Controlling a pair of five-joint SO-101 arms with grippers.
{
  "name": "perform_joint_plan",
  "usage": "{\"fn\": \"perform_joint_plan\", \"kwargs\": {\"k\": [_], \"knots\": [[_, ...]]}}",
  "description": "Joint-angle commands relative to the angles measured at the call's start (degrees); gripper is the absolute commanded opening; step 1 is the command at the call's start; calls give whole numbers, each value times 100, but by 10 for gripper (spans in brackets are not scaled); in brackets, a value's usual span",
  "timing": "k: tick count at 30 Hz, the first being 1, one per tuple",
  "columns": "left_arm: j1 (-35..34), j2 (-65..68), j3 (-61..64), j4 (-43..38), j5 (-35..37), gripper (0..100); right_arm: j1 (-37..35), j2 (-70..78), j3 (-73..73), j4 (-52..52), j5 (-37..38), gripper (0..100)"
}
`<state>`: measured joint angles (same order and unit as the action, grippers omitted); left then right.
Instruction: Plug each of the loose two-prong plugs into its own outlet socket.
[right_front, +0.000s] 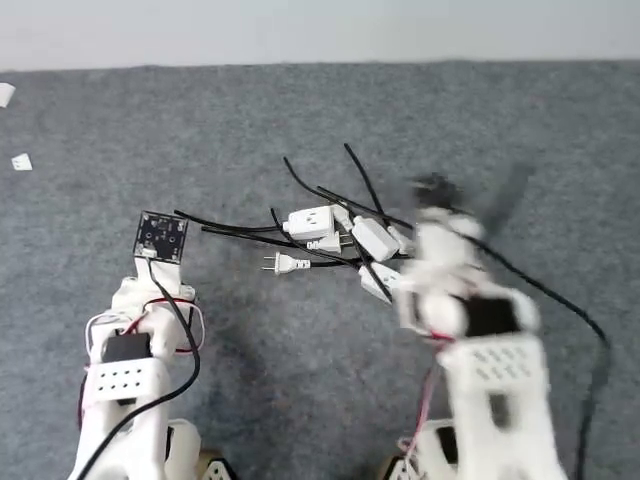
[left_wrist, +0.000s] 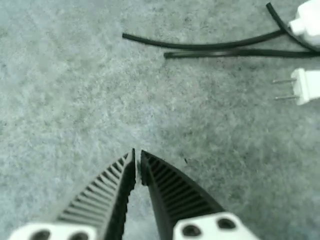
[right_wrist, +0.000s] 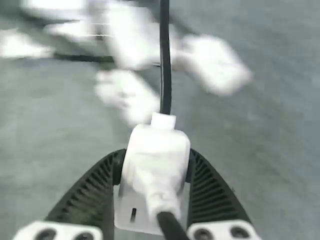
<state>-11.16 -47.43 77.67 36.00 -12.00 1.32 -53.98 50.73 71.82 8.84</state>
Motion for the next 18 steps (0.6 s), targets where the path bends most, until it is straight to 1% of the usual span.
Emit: {"fn": "perform_joint_plan", "kwargs": {"k": [1, 3, 4, 7, 10, 14, 18], "knots": [[70, 185, -365, -167, 53, 13, 2440, -1191, 703, -295, 484, 8], [193, 352, -374, -149, 53, 13, 3380, -1552, 1301, -752, 738, 8], [246, 440, -382, -149, 53, 13, 3741, -1648, 1582, -1007, 897, 8], [273, 580, -435, -35, 53, 13, 4611, -1692, 2365, -1956, 1327, 8], [255, 589, -479, 97, 53, 13, 5314, -1692, 2892, -2862, 1424, 8], [255, 589, -479, 114, 53, 13, 5965, -1692, 3182, -3556, 1398, 8], [255, 598, -479, 114, 53, 13, 6246, -1692, 3042, -3662, 1301, 8]]}}
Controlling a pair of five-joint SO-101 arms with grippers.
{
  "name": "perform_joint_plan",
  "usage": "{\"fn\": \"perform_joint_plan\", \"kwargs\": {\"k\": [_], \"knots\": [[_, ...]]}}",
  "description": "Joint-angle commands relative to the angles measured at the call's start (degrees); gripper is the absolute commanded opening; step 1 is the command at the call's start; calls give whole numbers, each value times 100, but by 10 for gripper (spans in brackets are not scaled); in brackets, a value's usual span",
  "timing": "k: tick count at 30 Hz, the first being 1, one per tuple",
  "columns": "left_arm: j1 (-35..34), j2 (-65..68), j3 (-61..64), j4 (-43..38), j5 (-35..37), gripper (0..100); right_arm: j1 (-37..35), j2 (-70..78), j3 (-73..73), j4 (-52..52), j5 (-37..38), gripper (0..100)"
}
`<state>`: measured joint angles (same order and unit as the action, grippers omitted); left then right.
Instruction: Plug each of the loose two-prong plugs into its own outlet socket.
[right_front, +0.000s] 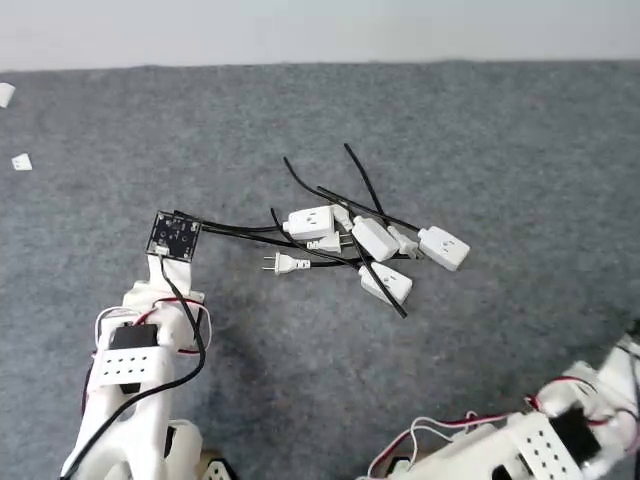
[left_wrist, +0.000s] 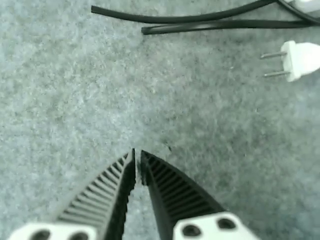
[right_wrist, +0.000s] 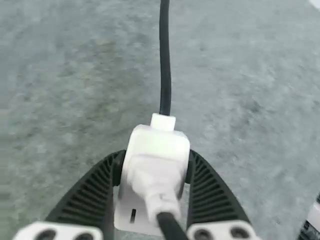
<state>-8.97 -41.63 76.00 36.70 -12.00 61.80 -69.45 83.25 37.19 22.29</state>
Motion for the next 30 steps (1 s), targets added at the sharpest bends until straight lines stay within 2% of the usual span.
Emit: {"fn": "perform_joint_plan", "kwargs": {"k": [1, 5, 9, 14, 16, 19, 21, 25, 30], "knots": [[26, 18, -312, 44, 53, 13, 233, -110, -316, -189, -149, 8], [26, 18, -312, 44, 44, 13, 338, 505, -1002, -189, -378, 8], [26, 18, -312, 44, 44, 13, 382, 1798, -1749, -268, -484, 8], [35, 18, -312, 35, 44, 13, 505, 3662, -2347, -1191, -501, 14], [35, 18, -330, 35, 44, 30, 567, 4268, -2462, -1490, -571, 70], [26, 18, -330, 35, 44, 99, 558, 4796, -2620, -1657, -642, 208], [26, 26, -330, 35, 44, 137, 549, 4875, -2743, -1640, -563, 254], [35, 26, -330, 62, 79, 148, 532, 4690, -3156, -1130, -765, 226], [35, 18, -330, 62, 79, 148, 215, 4066, -3938, 585, -1064, 214]]}}
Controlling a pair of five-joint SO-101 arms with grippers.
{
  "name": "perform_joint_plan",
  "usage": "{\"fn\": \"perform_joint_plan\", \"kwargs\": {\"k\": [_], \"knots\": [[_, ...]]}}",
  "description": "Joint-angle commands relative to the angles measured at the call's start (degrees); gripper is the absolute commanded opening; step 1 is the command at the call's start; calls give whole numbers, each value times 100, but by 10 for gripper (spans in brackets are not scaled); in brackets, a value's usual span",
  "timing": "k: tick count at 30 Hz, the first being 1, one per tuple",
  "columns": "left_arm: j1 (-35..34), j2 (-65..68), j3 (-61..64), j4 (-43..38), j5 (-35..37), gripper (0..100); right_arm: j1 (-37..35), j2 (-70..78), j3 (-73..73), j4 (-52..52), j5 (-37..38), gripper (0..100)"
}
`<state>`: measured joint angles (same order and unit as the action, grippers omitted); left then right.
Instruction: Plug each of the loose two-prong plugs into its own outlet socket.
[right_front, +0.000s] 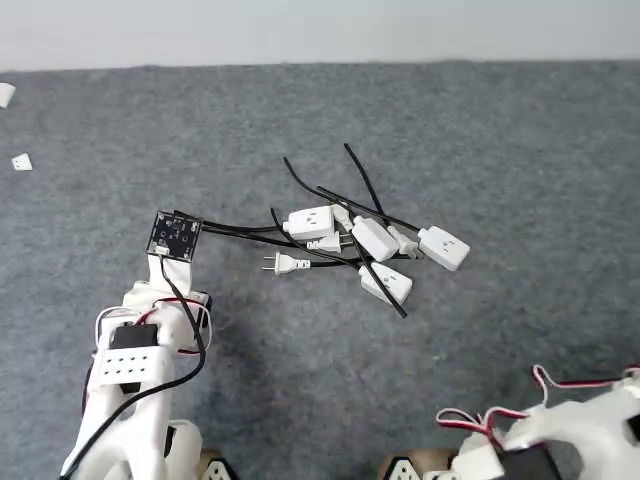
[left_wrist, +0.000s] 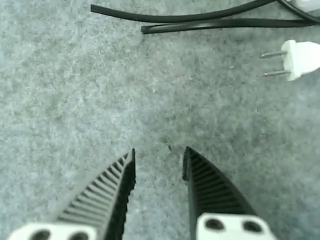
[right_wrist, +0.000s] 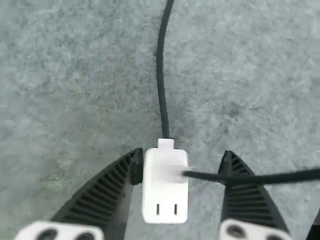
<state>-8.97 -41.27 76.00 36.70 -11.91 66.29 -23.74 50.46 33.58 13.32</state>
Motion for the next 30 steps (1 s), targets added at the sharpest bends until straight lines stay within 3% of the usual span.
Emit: {"fn": "perform_joint_plan", "kwargs": {"k": [1, 6, 14, 21, 25, 30], "knots": [[35, -18, -330, 62, 70, 148, -400, -655, -791, 1358, -167, 213], [26, -18, -330, 62, 53, 148, -1666, -1516, -967, 2853, -440, 213], [18, -18, -321, 44, 44, 148, -4426, -3213, -730, 3890, -1547, 213], [18, -18, -321, 44, 35, 149, -5903, -3556, 308, 2554, -1495, 212], [18, -18, -312, 44, 35, 149, -6229, -3556, 1055, 1297, -1477, 212], [18, -26, -312, 44, 35, 149, -6273, -3319, 1547, 136, -703, 214]]}}
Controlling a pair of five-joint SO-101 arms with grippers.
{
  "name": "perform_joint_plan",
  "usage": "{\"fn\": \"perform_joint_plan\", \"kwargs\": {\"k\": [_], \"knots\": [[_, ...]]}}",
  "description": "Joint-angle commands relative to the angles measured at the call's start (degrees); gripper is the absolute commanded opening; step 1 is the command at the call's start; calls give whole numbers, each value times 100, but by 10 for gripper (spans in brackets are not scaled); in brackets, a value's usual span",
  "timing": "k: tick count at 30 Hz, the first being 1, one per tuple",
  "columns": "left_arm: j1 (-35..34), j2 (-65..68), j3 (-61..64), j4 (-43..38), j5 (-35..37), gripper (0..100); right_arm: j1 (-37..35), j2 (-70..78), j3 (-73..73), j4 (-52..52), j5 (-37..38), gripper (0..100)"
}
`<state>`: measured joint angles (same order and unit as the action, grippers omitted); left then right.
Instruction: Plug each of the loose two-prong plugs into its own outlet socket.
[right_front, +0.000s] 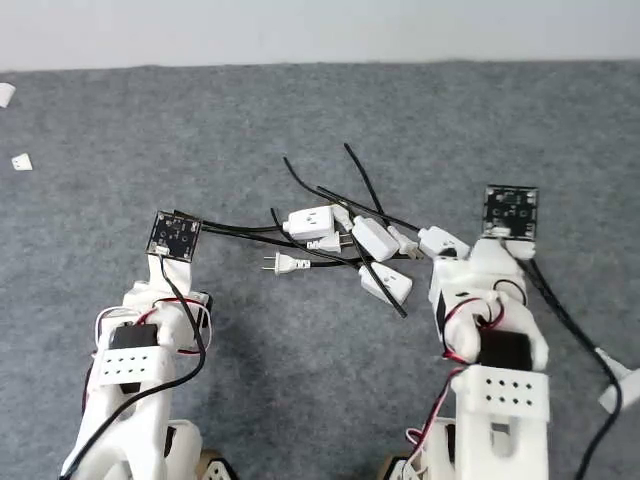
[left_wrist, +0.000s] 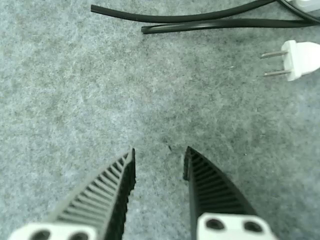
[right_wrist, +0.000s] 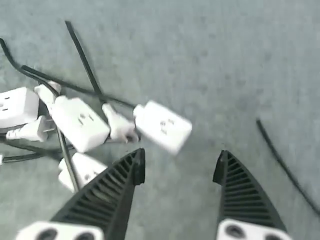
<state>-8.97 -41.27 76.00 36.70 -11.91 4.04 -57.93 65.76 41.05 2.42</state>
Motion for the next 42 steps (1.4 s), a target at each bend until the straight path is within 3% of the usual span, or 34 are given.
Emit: {"fn": "perform_joint_plan", "kwargs": {"k": [1, 14, 24, 30, 37, 42], "knots": [[18, -18, -312, 44, 35, 149, -48, 295, 18, -690, 440, 214], [18, 18, -312, -132, 35, 152, -163, 4207, -2004, -822, 1556, 216], [18, 18, -312, -211, 26, 152, 321, 6132, -3552, -760, 1635, 216], [18, 18, -312, -202, 26, 152, 171, 7046, -4809, 567, 2084, 216], [18, 18, -312, -202, 18, 152, 171, 7890, -5987, 1385, 2066, 209], [18, 18, -303, -202, -220, 152, 180, 7802, -5996, 1341, 2057, 91]]}}
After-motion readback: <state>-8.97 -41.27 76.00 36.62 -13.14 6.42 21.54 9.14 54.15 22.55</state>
